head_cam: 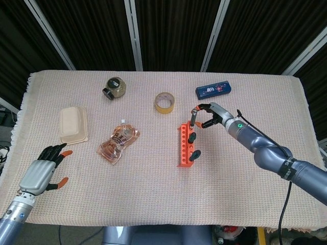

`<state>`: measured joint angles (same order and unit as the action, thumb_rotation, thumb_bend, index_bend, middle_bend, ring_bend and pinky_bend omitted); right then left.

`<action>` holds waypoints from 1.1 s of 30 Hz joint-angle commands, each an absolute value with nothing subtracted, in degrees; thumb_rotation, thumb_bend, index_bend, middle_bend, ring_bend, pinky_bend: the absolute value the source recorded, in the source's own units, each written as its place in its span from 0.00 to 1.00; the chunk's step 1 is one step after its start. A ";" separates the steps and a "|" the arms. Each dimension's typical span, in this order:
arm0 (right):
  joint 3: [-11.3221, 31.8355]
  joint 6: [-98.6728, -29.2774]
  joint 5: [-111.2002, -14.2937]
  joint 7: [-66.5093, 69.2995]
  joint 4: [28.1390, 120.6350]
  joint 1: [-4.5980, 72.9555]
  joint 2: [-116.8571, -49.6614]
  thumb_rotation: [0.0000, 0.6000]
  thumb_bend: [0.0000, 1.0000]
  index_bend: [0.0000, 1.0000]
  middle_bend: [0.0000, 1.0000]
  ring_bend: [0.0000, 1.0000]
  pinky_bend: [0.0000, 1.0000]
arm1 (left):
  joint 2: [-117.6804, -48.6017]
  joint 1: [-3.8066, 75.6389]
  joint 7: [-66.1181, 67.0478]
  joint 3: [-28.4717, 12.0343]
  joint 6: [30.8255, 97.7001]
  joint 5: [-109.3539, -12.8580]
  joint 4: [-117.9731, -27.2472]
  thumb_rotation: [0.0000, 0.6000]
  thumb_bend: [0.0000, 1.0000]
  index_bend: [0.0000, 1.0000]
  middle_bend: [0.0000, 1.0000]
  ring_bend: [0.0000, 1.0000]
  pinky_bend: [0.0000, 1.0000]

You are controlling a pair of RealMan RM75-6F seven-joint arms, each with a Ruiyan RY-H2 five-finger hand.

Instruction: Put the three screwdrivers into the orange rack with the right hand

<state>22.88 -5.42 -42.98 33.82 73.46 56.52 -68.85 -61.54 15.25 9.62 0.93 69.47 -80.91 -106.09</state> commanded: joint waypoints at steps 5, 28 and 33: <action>25.06 -5.83 -43.86 33.89 74.87 54.93 -67.70 1.00 0.35 0.30 0.18 0.00 0.00 | -61.43 15.21 9.54 0.89 69.69 -81.06 -106.22 1.00 0.29 0.16 0.00 0.00 0.00; 28.34 -34.03 -52.87 25.37 83.15 42.72 -65.83 1.00 0.39 0.27 0.12 0.00 0.00 | -61.80 14.33 8.83 0.33 72.20 -81.91 -106.16 1.00 0.29 0.16 0.00 0.00 0.00; 24.05 -48.28 -52.00 13.22 83.42 40.41 -68.07 1.00 0.42 0.27 0.13 0.00 0.00 | -62.01 13.88 8.18 0.02 73.07 -81.70 -105.57 1.00 0.30 0.17 0.00 0.00 0.00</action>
<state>27.71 -39.12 -51.59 21.63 83.10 42.78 -66.40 -61.94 14.00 8.31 0.14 72.87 -81.88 -105.76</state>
